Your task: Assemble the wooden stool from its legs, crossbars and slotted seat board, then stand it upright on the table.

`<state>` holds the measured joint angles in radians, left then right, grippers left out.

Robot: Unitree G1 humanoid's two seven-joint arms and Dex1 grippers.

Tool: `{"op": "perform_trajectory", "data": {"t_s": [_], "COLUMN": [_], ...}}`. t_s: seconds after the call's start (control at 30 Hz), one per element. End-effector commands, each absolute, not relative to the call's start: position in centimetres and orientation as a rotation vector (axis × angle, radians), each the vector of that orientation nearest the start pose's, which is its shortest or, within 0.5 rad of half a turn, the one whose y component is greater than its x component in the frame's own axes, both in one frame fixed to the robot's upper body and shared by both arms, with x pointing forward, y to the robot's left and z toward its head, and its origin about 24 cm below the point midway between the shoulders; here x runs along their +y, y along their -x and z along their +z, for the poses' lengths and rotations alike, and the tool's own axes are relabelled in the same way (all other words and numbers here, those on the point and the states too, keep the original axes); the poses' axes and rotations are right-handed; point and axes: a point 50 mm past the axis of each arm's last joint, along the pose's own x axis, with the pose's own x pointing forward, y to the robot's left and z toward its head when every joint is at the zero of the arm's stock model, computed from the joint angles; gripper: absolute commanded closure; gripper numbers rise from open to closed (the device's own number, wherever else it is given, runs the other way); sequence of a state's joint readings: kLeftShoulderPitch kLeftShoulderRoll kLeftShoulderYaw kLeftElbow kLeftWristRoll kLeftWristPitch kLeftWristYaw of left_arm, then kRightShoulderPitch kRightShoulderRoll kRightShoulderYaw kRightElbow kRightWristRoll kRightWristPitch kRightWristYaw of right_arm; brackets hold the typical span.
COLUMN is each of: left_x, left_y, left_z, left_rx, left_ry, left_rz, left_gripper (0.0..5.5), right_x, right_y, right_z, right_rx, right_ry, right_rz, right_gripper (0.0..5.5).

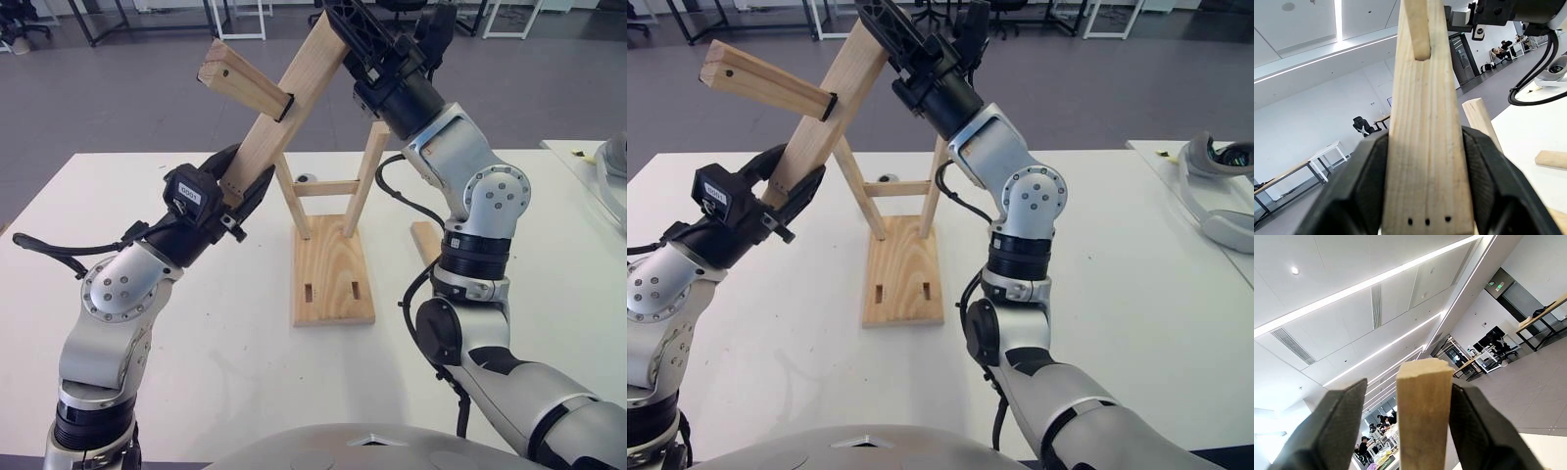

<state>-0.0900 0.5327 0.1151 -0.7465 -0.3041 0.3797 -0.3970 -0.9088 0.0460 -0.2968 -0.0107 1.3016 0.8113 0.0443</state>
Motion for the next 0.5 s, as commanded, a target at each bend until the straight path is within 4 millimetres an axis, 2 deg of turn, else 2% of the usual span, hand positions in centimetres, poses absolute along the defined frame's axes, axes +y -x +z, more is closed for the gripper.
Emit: {"op": "perform_trajectory", "data": {"t_s": [0.03,0.23,0.37,0.4,0.43,0.5], "left_x": [16.8,16.7,16.7,16.7,16.8,17.5], "left_y": [-21.6,-21.6,-21.8,-21.8,-21.8,-21.4], "left_z": [20.4,20.3,20.1,20.0,19.8,19.0], "left_rx": [-0.384,-0.385,-0.376,-0.368,-0.358,-0.315], "left_ry": [-0.406,-0.414,-0.419,-0.416,-0.415,-0.4], "left_rz": [-0.552,-0.548,-0.539,-0.536,-0.536,-0.527], "left_gripper": [3.46,3.46,3.46,3.46,3.1,2.85], "right_x": [-6.8,-6.9,-7.0,-7.3,-7.8,-10.0], "right_y": [-31.1,-31.0,-30.8,-30.8,-30.7,-30.2], "right_z": [28.4,28.5,28.1,28.0,27.9,27.2], "right_rx": [-0.109,-0.116,-0.132,-0.138,-0.149,-0.181], "right_ry": [-1.005,-0.975,-0.919,-0.922,-0.929,-0.888], "right_rz": [1.07,1.065,1.024,0.998,0.953,0.794], "right_gripper": [3.47,4.44,4.46,4.46,4.46,4.46]}}
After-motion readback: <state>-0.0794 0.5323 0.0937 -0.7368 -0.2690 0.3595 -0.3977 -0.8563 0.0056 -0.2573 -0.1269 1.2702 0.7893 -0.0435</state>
